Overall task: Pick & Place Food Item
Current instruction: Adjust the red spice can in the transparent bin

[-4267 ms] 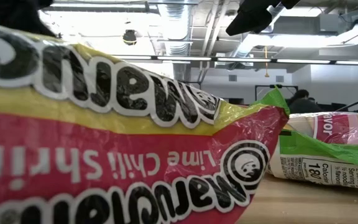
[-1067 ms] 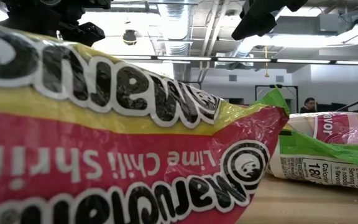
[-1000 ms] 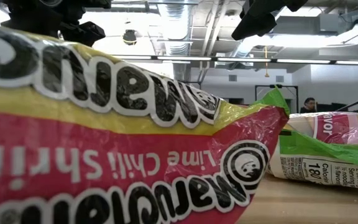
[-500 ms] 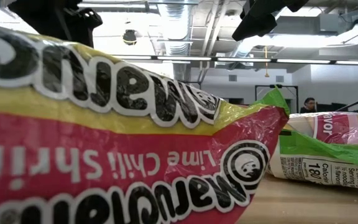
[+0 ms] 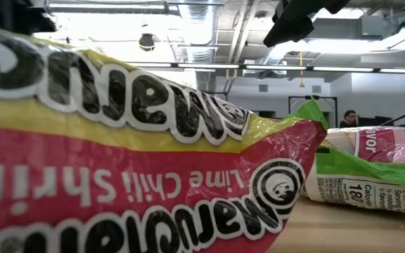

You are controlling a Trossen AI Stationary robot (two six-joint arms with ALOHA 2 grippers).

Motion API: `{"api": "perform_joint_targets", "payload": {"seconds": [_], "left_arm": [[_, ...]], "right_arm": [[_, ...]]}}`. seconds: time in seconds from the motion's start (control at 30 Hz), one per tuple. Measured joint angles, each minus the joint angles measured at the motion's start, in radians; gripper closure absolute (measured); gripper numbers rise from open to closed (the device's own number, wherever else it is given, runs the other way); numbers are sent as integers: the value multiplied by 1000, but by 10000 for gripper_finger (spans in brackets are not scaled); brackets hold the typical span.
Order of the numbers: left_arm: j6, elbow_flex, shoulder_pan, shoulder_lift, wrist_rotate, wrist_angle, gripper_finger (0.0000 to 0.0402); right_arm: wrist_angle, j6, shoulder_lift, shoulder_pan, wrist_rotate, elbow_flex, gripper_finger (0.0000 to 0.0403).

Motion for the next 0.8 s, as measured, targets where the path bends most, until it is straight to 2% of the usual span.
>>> {"api": "perform_joint_targets", "payload": {"seconds": [0.13, 0.2, 0.57, 0.8], "left_arm": [[-67, -36, -42, 0, 111, -2, 343], [-87, -60, -56, 0, 120, 4, 385], [-58, -247, -67, 16, 74, 65, 401], [-10, -296, -62, 15, 16, 207, 401]], "right_arm": [[-1, 0, 0, 0, 0, 0, 159], [-1, 0, 0, 0, 0, 0, 159], [4, 0, 0, 0, 0, 0, 159], [6, 0, 0, -1, 0, 0, 159]]}}
